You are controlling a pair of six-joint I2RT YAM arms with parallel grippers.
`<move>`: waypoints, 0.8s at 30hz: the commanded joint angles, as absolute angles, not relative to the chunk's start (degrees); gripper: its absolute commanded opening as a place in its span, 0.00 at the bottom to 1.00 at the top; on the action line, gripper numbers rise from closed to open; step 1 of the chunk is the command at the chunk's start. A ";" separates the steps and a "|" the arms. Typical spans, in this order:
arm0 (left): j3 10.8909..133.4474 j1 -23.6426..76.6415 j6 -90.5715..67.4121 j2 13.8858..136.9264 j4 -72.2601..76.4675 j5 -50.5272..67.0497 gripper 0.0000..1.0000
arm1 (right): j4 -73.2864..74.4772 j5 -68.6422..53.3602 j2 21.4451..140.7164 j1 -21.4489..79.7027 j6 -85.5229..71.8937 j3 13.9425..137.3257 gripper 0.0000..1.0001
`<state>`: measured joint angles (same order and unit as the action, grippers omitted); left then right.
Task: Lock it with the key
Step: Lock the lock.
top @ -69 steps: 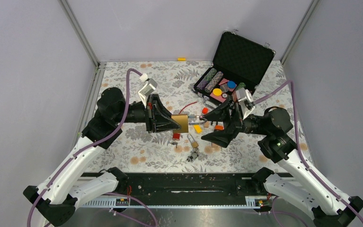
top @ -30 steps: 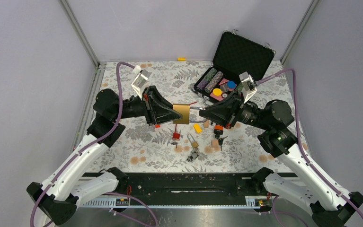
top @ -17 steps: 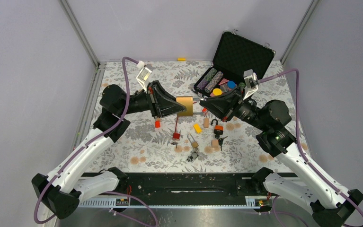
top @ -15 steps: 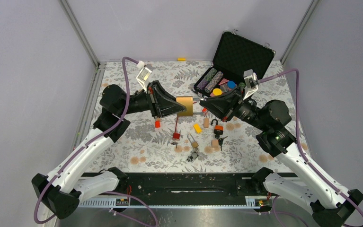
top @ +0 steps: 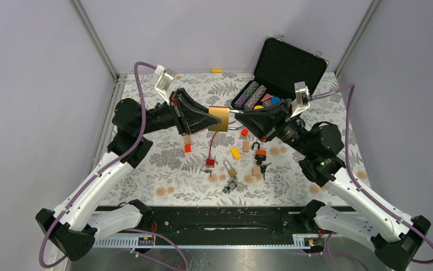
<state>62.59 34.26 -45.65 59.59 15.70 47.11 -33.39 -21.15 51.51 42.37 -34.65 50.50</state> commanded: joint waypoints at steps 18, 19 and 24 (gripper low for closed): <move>66.67 34.02 -37.41 61.70 -2.39 44.64 0.04 | -9.01 -22.17 51.64 47.18 -28.21 56.41 0.00; 66.36 32.71 -36.45 61.07 -3.11 45.59 0.11 | -6.58 -22.45 50.92 46.32 -27.28 56.84 0.00; 67.50 29.21 -24.45 59.13 -13.89 47.99 0.74 | 3.66 -26.08 48.91 43.69 -20.57 59.21 0.00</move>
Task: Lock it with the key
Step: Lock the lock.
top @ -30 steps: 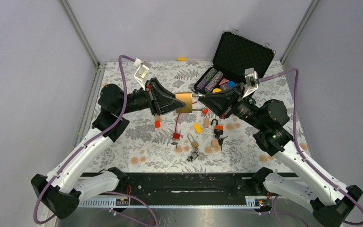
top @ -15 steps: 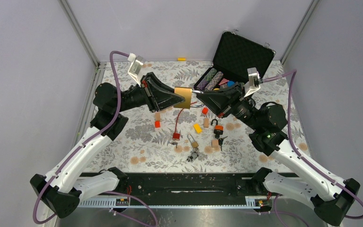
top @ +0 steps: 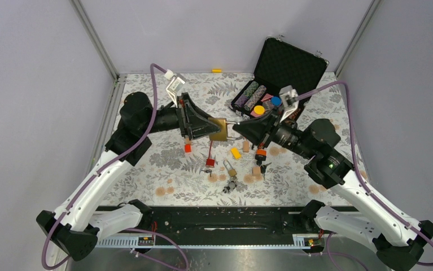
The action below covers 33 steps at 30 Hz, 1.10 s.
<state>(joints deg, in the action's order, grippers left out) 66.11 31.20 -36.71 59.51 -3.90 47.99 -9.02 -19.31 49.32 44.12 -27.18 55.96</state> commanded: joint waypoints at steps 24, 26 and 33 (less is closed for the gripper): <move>63.37 39.90 -2.32 67.08 -23.05 58.28 0.70 | 18.52 -44.34 60.05 43.44 -7.77 70.87 0.00; 63.51 39.94 -2.13 67.84 -23.26 58.49 0.59 | 19.24 -44.60 60.62 43.49 -7.10 71.59 0.00; 65.66 40.25 0.85 70.25 -28.90 58.65 0.55 | 21.10 -44.21 62.60 43.46 -6.33 73.79 0.00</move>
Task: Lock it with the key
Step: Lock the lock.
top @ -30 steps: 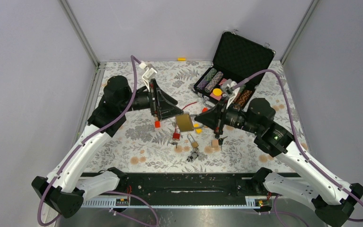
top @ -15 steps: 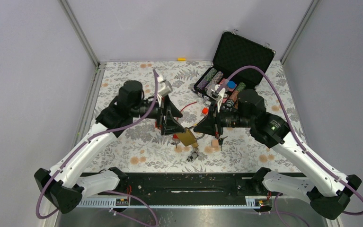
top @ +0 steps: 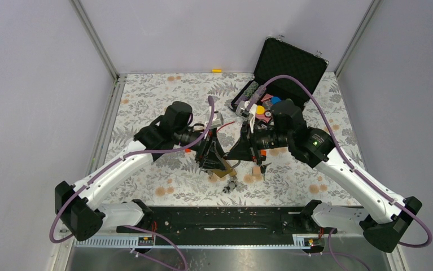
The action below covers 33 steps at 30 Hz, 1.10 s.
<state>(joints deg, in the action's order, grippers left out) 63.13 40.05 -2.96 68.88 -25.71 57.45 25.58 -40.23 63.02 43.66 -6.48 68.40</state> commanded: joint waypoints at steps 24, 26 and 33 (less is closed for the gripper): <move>63.81 40.19 -21.20 61.91 -2.27 38.20 0.00 | 3.06 -15.17 47.63 43.50 -20.63 56.82 0.98; 63.56 40.19 -25.20 61.44 3.66 35.56 0.00 | -1.63 -10.63 45.50 43.48 -23.47 53.58 0.98; 62.17 40.58 -37.64 60.38 24.00 29.01 0.00 | -22.52 -21.76 48.35 43.56 -32.64 47.61 0.72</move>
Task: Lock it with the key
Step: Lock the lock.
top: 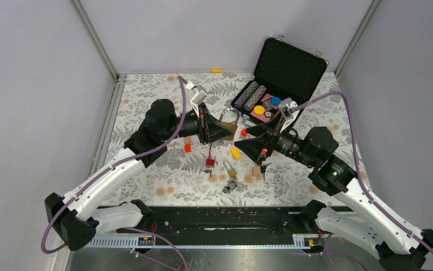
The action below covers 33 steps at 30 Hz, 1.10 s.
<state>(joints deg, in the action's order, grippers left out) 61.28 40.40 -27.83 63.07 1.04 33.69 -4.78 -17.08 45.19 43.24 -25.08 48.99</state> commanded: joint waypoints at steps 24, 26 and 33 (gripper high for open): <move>60.44 41.39 -48.25 60.43 39.88 26.05 0.00 | -43.71 -27.74 57.95 43.59 -42.66 49.01 0.06; 60.23 41.36 -48.33 60.13 40.17 25.68 0.00 | -42.92 -27.67 57.84 43.56 -42.40 49.09 0.00; 59.76 41.33 -45.69 57.19 39.11 20.64 0.00 | -37.77 -32.19 56.49 43.58 -39.97 47.25 0.00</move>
